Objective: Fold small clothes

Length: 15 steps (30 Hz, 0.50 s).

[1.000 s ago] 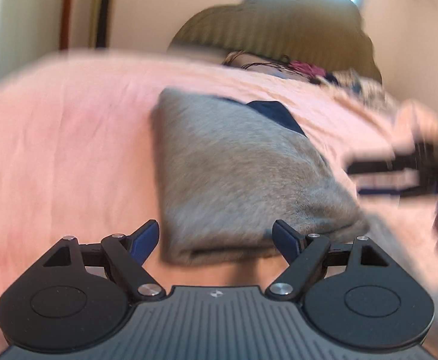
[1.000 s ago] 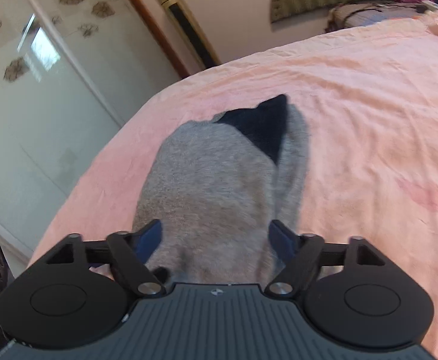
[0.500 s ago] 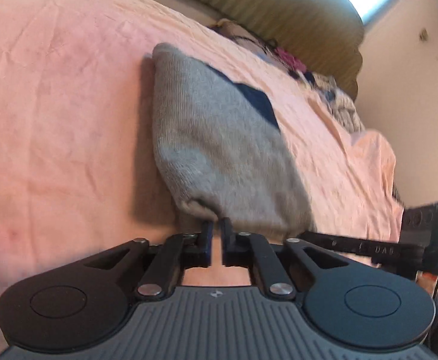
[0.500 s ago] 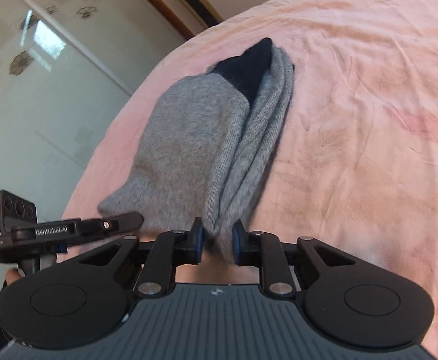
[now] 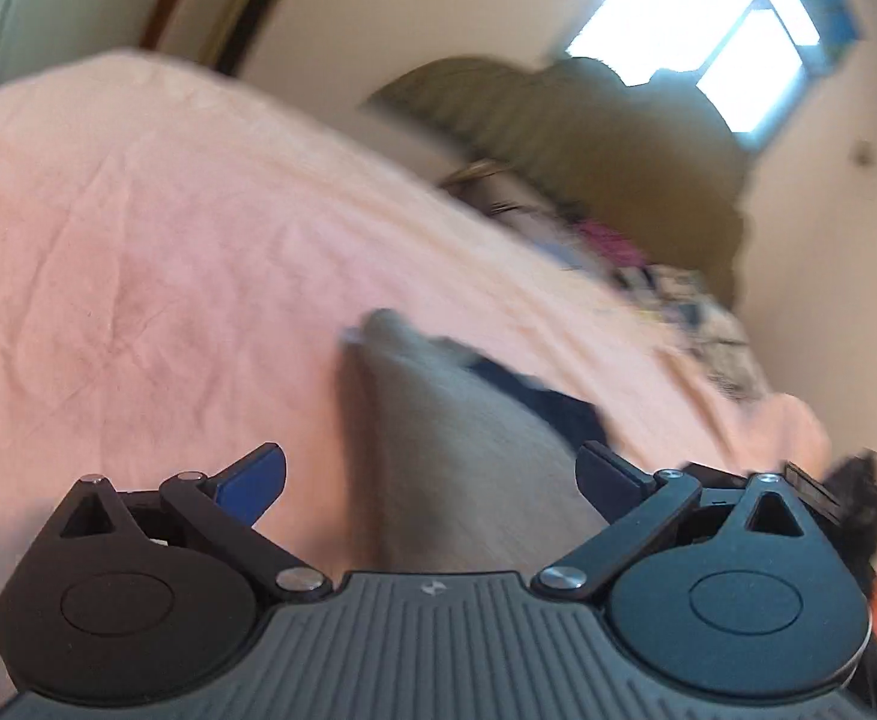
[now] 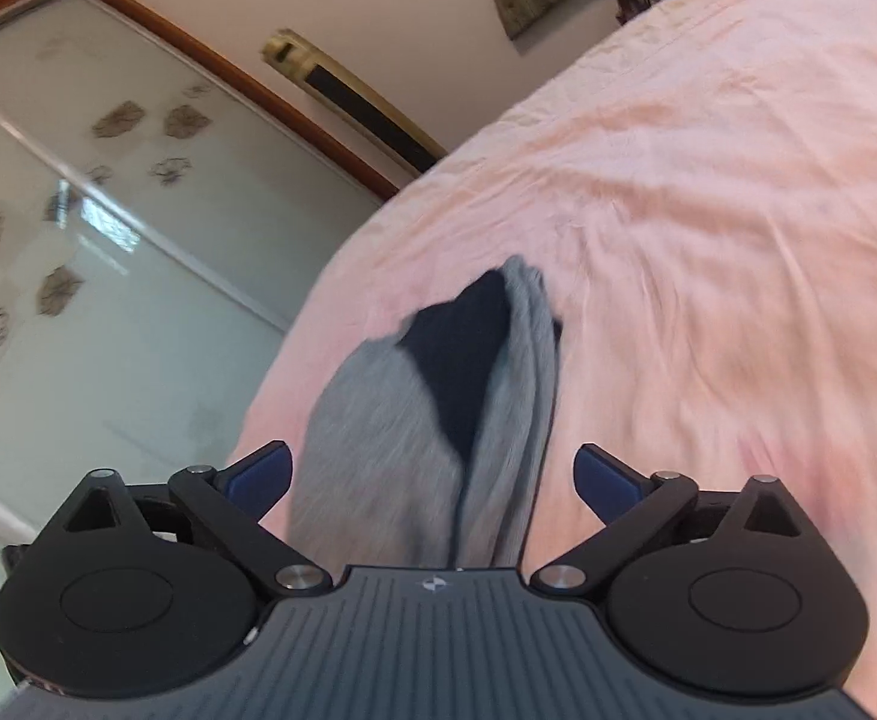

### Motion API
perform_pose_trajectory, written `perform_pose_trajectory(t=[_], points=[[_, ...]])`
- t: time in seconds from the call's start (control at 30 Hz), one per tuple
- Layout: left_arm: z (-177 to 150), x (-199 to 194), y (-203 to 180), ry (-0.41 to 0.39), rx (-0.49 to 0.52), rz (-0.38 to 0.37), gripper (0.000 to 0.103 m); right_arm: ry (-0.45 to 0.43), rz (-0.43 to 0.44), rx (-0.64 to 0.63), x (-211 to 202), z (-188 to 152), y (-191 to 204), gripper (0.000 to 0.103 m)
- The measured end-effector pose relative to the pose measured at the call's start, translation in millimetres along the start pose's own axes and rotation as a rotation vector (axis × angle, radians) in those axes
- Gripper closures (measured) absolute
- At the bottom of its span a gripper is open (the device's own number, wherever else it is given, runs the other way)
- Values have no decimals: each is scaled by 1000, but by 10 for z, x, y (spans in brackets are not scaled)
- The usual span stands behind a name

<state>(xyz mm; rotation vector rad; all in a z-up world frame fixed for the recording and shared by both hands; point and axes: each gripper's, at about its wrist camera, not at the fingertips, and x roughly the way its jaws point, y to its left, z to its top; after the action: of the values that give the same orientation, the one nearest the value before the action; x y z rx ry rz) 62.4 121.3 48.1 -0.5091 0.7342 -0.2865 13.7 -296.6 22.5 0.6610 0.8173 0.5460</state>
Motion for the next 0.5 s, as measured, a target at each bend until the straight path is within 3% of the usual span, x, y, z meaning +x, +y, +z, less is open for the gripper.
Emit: perform_pose_trajectory(t=[0.1, 0.13, 0.17, 0.2, 0.23, 0.33, 0.4, 0.5], points=[[154, 596, 69, 136, -31, 14, 0, 36, -90, -4, 517, 234, -41, 8], [174, 685, -9, 111, 15, 27, 3, 41, -91, -4, 640, 271, -44, 6], [214, 765, -78, 119, 57, 25, 43, 34, -72, -26, 706, 298, -12, 8], [254, 842, -133, 150, 80, 11, 75, 59, -60, -27, 794, 322, 2, 34], [287, 866, -196, 159, 85, 20, 75, 109, -80, -18, 874, 339, -1, 76], [225, 766, -403, 79, 247, 61, 79, 95, -52, -112, 767, 325, 58, 77], [58, 896, -451, 60, 365, 164, 79, 76, -43, -81, 674, 288, -84, 79], [-46, 788, -485, -21, 403, 174, 78, 41, -24, -21, 704, 218, -243, 79]])
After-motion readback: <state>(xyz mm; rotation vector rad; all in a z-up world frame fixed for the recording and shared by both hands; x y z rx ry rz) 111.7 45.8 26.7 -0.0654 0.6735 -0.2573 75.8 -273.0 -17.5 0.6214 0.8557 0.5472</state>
